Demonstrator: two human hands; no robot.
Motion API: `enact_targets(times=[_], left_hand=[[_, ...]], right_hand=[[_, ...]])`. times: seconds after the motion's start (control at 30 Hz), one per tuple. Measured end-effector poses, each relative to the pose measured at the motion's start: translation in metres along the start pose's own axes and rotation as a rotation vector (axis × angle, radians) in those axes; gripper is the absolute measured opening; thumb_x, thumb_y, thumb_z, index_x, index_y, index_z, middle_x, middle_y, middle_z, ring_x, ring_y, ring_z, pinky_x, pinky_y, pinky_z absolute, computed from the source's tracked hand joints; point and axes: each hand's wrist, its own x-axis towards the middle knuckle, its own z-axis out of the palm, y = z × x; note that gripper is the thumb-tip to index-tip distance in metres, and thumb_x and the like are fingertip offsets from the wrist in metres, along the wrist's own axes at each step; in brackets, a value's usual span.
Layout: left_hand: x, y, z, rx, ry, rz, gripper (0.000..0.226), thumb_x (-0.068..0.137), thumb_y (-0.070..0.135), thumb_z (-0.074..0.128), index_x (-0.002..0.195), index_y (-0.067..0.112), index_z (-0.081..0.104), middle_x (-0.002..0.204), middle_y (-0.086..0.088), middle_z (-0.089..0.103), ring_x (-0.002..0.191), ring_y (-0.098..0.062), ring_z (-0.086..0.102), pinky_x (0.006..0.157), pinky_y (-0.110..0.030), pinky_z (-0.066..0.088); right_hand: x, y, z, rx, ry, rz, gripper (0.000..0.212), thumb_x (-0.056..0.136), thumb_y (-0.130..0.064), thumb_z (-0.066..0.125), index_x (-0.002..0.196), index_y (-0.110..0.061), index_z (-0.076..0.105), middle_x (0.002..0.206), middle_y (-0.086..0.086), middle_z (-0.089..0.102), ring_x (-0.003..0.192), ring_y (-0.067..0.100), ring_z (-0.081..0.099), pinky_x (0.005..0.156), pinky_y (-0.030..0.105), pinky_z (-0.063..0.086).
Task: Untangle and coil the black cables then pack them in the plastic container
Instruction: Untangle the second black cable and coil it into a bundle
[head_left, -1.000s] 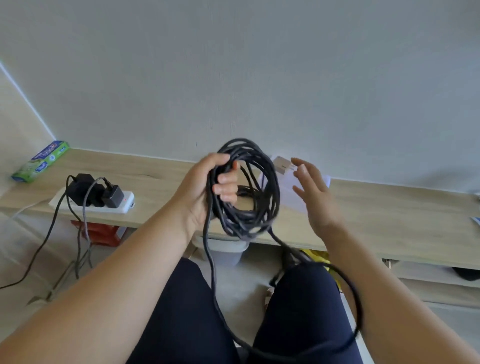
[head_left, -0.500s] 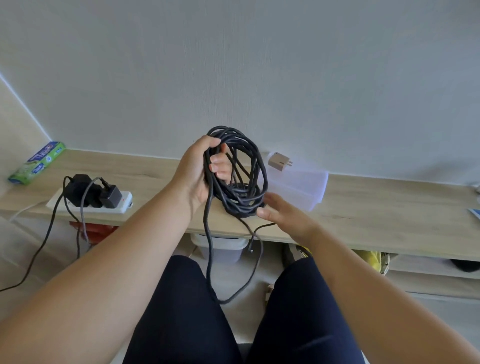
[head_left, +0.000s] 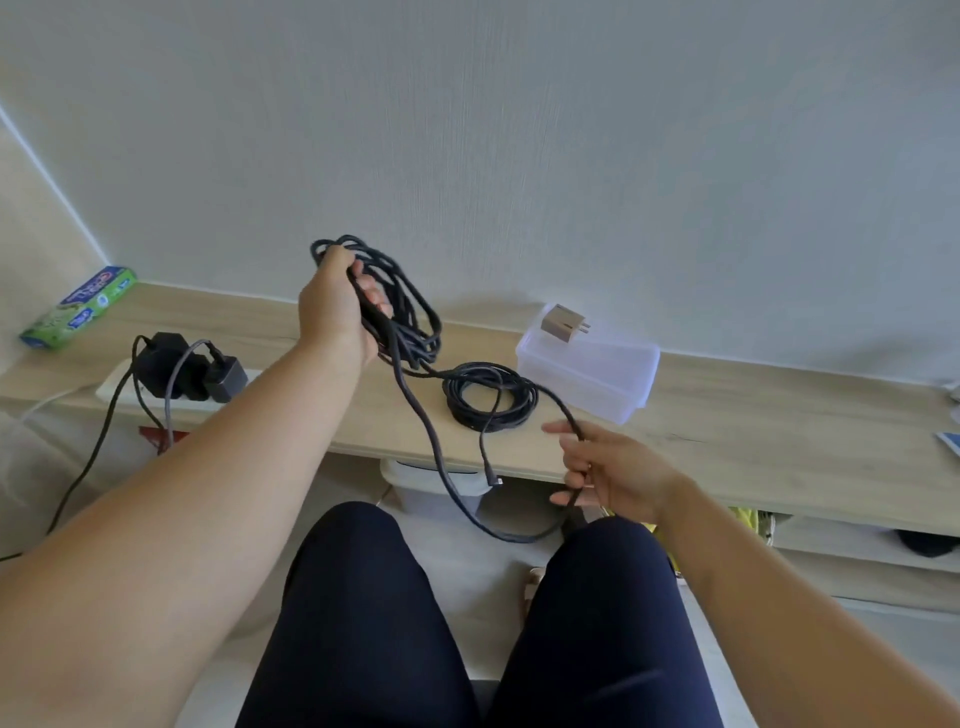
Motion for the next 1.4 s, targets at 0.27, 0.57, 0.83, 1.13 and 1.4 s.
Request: enact_targets(times=[0.27, 0.57, 0.83, 1.13, 1.4], left_hand=[[-0.019, -0.024, -0.008, 0.628, -0.206, -0.056, 0.031, 0.09, 0.015, 0.051, 0.059, 0.013, 0.051, 0.043, 0.004, 0.047, 0.032, -0.009, 0.038, 0.039, -0.016, 0.033], [-0.055, -0.041, -0.005, 0.569, -0.887, -0.41, 0.056, 0.076, 0.062, 0.055, 0.088, 0.007, 0.053, 0.049, 0.001, 0.052, 0.042, -0.009, 0.039, 0.041, -0.017, 0.031], [-0.059, -0.036, -0.003, 0.553, -1.046, -0.458, 0.025, 0.066, 0.02, 0.063, 0.081, 0.01, 0.046, 0.044, 0.005, 0.04, 0.041, -0.008, 0.039, 0.054, -0.025, 0.05], [-0.037, -0.008, -0.014, -0.059, -1.144, -0.727, 0.014, 0.086, 0.007, 0.046, 0.093, 0.001, 0.057, 0.052, -0.003, 0.054, 0.041, -0.015, 0.047, 0.049, -0.027, 0.045], [-0.042, 0.001, -0.001, 0.055, -0.446, -0.251, 0.013, 0.079, 0.015, 0.052, 0.069, 0.016, 0.043, 0.04, 0.01, 0.033, 0.031, -0.004, 0.032, 0.037, -0.013, 0.034]], right_hand=[[-0.019, -0.1, 0.06, -1.447, -0.016, -0.913, 0.017, 0.084, -0.03, 0.068, 0.098, -0.023, 0.074, 0.075, -0.016, 0.058, 0.069, -0.002, 0.05, 0.07, 0.024, 0.046], [0.002, -0.128, 0.062, -1.241, 0.205, -0.866, 0.051, 0.061, -0.04, 0.085, 0.098, -0.021, 0.056, 0.093, -0.018, 0.051, 0.082, 0.001, 0.046, 0.072, 0.01, 0.035], [-0.006, -0.14, 0.044, -1.038, -0.235, -0.387, 0.042, 0.072, -0.036, 0.077, 0.111, -0.026, 0.063, 0.108, -0.009, 0.067, 0.102, 0.005, 0.062, 0.095, 0.023, 0.045], [0.007, -0.092, -0.003, -0.48, -0.135, -0.286, 0.057, 0.093, -0.051, 0.04, 0.121, -0.004, 0.057, 0.105, 0.019, 0.065, 0.101, 0.029, 0.063, 0.098, 0.044, 0.046], [0.011, -0.048, 0.008, -0.386, -0.114, 0.002, 0.013, 0.097, -0.016, 0.05, 0.098, -0.005, 0.056, 0.069, 0.008, 0.052, 0.054, 0.021, 0.056, 0.077, 0.048, 0.057]])
